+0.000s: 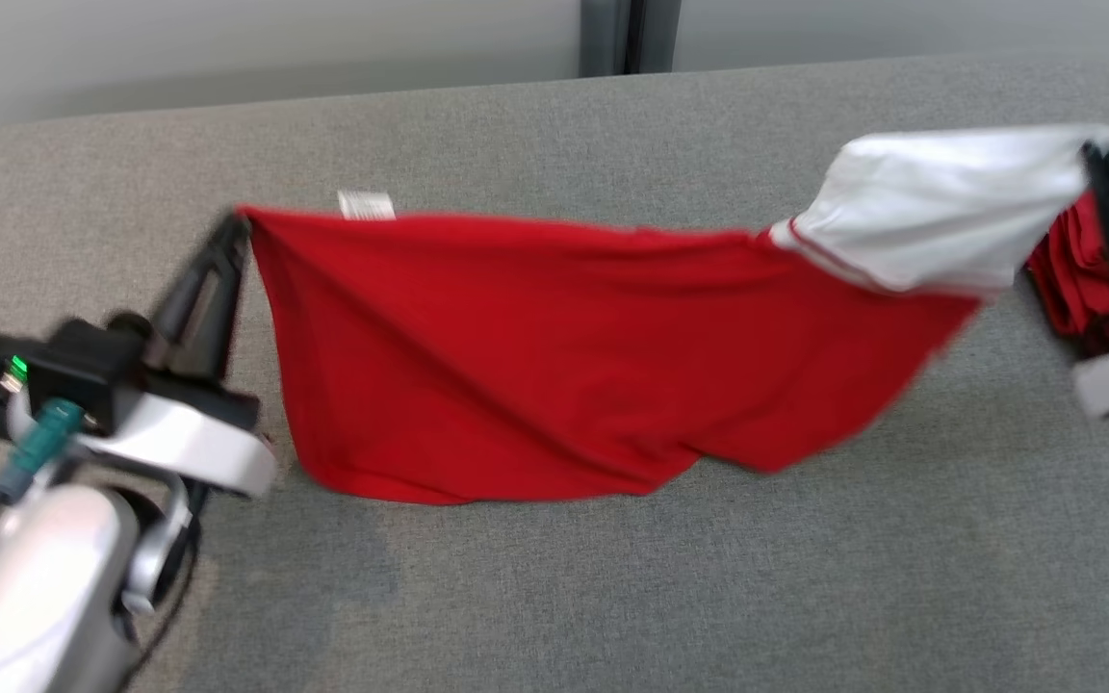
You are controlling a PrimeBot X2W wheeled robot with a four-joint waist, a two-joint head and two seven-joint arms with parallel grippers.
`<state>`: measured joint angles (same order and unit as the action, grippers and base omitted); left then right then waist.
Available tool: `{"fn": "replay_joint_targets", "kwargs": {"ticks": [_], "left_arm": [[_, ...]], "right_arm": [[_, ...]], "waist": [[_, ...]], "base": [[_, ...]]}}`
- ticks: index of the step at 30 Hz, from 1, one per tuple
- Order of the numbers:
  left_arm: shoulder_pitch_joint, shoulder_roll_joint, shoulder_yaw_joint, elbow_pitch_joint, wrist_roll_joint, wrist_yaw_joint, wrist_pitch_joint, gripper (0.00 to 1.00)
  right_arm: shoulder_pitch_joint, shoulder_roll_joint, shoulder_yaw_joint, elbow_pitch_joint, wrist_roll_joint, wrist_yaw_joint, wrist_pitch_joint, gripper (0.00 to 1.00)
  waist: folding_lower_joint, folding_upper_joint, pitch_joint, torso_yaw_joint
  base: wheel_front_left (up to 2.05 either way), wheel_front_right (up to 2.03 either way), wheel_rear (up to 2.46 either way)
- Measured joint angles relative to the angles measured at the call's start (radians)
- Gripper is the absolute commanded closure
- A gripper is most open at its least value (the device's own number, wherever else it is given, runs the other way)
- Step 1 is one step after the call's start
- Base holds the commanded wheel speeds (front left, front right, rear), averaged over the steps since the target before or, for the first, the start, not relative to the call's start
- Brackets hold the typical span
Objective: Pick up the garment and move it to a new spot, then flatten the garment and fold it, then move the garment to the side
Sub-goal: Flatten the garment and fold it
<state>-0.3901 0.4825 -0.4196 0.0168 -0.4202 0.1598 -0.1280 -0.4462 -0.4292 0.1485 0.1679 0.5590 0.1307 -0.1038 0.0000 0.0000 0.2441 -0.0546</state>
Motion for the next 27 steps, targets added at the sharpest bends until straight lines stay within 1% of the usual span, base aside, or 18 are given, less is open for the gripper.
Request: {"fn": "replay_joint_targets", "kwargs": {"ticks": [4,8,14,17,22,27], "left_arm": [[-0.097,0.038,0.027,-0.038,0.018,-0.003,0.014,1.00],[-0.214,0.065,0.052,-0.069,0.027,-0.019,0.033,1.00],[-0.380,0.087,0.079,-0.080,0.034,-0.052,0.058,1.00],[-0.427,0.089,0.086,-0.065,0.025,-0.063,0.064,1.00],[-0.471,0.064,0.087,-0.023,-0.006,-0.089,0.039,1.00],[-0.531,0.034,0.078,0.047,-0.016,-0.114,0.009,1.00]], "right_arm": [[-0.088,-0.035,-0.040,-0.073,0.001,0.000,0.032,1.00],[-0.191,-0.059,-0.067,-0.132,0.002,0.000,0.074,1.00],[-0.358,-0.093,-0.086,-0.183,0.015,0.000,0.123,1.00],[-0.412,-0.094,-0.074,-0.176,0.034,0.000,0.143,1.00],[-0.471,-0.096,-0.040,-0.132,0.076,0.000,0.156,1.00],[-0.553,-0.087,-0.012,-0.057,0.121,0.000,0.155,1.00]], "waist": [[0.0000,0.0000,-0.018,0.000],[0.0000,0.0000,-0.036,-0.002],[0.0000,0.0000,-0.050,-0.015],[0.0000,0.0000,-0.052,-0.022],[0.0000,0.0000,-0.034,-0.023],[0.0000,0.0000,0.008,-0.019]], "base": [[0.00,0.00,0.00],[0.00,0.00,0.00],[0.00,0.00,0.00],[0.00,0.00,0.00],[0.00,0.00,0.00],[0.00,0.00,0.00]]}}
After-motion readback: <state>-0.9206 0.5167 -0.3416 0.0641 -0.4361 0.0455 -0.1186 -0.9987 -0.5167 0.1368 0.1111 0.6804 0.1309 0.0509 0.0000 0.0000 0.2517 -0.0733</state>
